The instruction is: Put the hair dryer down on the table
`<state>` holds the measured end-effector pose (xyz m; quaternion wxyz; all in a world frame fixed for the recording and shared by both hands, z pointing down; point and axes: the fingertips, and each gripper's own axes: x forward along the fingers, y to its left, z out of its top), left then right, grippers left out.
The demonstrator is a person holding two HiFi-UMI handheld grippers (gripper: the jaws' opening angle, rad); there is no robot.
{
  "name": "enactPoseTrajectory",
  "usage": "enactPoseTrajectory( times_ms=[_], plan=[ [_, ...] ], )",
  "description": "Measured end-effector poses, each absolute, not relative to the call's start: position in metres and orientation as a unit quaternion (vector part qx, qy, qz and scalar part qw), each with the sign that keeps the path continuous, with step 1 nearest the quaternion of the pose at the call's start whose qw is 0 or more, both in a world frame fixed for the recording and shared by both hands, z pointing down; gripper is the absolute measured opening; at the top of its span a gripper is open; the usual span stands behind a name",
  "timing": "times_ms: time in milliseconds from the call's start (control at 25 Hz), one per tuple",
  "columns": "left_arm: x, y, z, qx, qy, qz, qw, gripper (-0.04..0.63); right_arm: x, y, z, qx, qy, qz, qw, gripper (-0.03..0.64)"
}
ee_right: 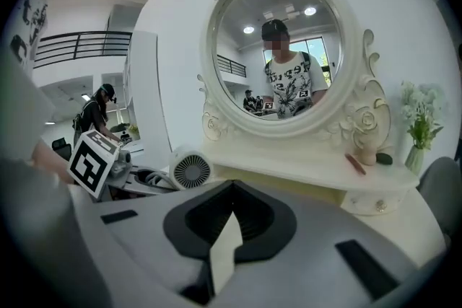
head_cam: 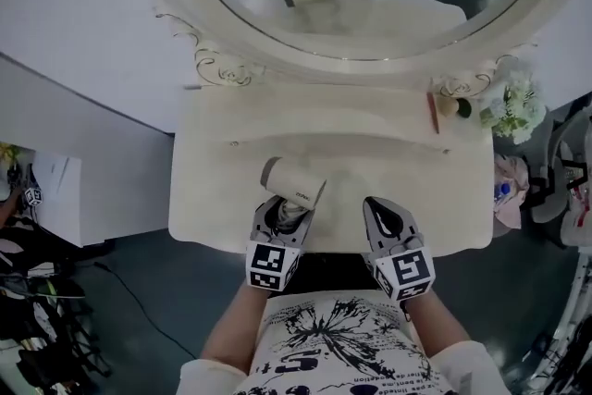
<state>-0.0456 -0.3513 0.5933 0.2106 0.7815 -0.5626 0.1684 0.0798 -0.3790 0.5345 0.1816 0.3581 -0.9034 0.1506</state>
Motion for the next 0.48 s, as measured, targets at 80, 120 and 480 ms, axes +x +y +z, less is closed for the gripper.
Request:
enactPoseTrajectory(
  times_ms=[80, 120, 480],
  plan=[
    [-0.045, -0.358, 0.608, 0.775, -0.565, 0.181, 0.220, 0.247, 0.081, -0.386, 0.542, 0.351, -0.905, 0.155, 0.186, 0.011],
    [-0.044, -0.361, 0.615, 0.771, -0.566, 0.186, 0.224, 0.247, 0.081, -0.389, 0.545, 0.347, -0.905, 0.157, 0.188, 0.011],
    [-0.030, -0.394, 0.661, 0.763, -0.549, 0.243, 0.239, 0.247, 0.094, -0.412, 0.563, 0.331, -0.905, 0.168, 0.206, 0.011]
  ],
)
